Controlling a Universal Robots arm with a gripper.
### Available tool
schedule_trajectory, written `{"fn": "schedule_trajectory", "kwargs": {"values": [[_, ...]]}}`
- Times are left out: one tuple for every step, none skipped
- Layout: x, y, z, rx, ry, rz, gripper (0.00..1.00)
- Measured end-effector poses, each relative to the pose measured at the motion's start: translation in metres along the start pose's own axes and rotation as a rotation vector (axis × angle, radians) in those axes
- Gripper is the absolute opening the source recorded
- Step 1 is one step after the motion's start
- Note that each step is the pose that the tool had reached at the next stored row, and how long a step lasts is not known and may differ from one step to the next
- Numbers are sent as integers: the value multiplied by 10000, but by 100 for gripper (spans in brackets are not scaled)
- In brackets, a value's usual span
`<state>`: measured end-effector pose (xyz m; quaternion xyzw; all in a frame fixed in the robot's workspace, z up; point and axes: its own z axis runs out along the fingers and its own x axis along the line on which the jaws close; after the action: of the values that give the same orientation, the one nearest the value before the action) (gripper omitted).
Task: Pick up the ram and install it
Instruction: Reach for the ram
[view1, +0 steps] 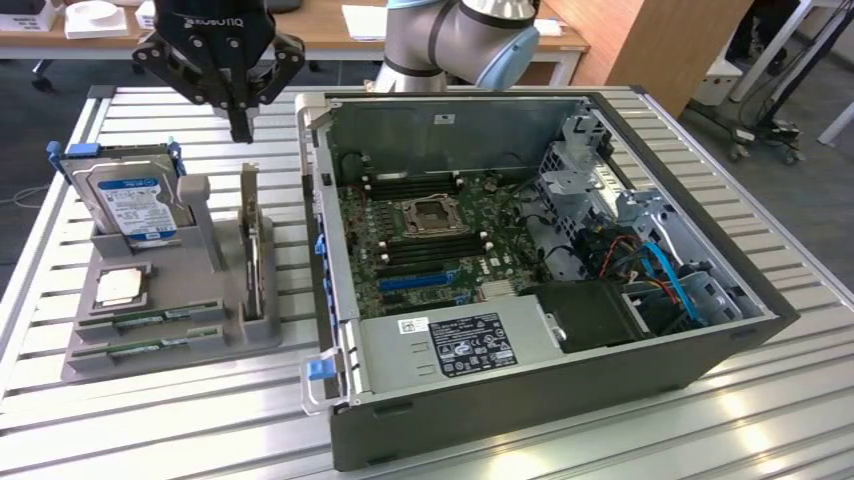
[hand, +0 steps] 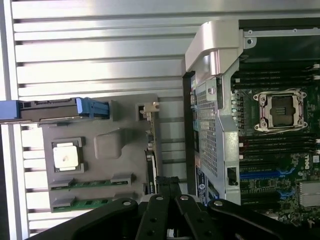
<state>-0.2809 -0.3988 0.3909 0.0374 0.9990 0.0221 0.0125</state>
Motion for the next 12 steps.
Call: {"fn": "schedule_trajectory", "kwargs": {"values": [[10, -1, 0, 1, 0, 0, 10], [20, -1, 0, 0, 0, 0, 10], [30, -2, -1, 1, 0, 0, 10], [39, -3, -1, 1, 0, -1, 10], [50, -4, -1, 1, 1, -1, 10], [61, -5, -1, 0, 0, 0, 10], [72, -5, -1, 0, 0, -1, 10], [85, -7, -1, 0, 0, -1, 10], [99, -7, -1, 1, 0, 0, 10], [113, -9, -1, 1, 1, -1, 10], [128, -10, -1, 1, 1, -1, 10], [141, -11, 0, 1, 0, -1, 10]]}}
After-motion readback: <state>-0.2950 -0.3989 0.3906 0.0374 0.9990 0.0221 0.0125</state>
